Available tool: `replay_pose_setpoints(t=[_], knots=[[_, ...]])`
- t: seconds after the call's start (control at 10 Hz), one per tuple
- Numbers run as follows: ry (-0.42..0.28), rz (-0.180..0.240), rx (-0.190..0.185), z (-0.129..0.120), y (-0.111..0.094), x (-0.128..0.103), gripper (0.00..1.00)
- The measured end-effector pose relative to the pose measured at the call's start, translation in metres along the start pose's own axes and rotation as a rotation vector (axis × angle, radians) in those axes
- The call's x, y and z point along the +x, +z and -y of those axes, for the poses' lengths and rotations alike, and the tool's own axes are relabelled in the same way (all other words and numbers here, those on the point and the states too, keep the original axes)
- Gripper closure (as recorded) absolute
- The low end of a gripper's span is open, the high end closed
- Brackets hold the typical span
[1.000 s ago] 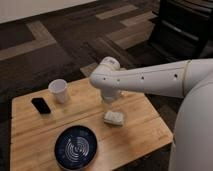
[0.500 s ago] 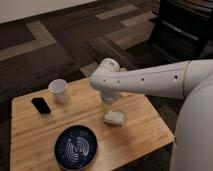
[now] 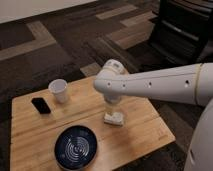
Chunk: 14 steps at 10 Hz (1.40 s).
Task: Wipe the white sponge on the table
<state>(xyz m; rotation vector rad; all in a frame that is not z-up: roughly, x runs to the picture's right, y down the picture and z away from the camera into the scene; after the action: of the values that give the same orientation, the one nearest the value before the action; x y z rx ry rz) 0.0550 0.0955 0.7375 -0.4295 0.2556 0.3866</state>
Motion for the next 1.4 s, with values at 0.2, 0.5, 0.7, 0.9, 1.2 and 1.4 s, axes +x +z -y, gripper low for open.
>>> replay_pose_setpoints(t=[0.2, 0.5, 0.7, 0.9, 1.2, 1.4], knots=[[-0.125, 0.017, -0.016, -0.009, 0.01, -0.002, 0.35], [-0.127, 0.018, -0.016, -0.009, 0.01, -0.002, 0.35], [-0.122, 0.044, -0.036, -0.013, 0.022, -0.005, 0.35], [-0.169, 0.084, -0.065, -0.023, 0.034, -0.018, 0.35], [-0.202, 0.111, -0.083, -0.029, 0.039, -0.022, 0.37], [-0.21, 0.12, -0.092, -0.032, 0.04, -0.02, 0.62]])
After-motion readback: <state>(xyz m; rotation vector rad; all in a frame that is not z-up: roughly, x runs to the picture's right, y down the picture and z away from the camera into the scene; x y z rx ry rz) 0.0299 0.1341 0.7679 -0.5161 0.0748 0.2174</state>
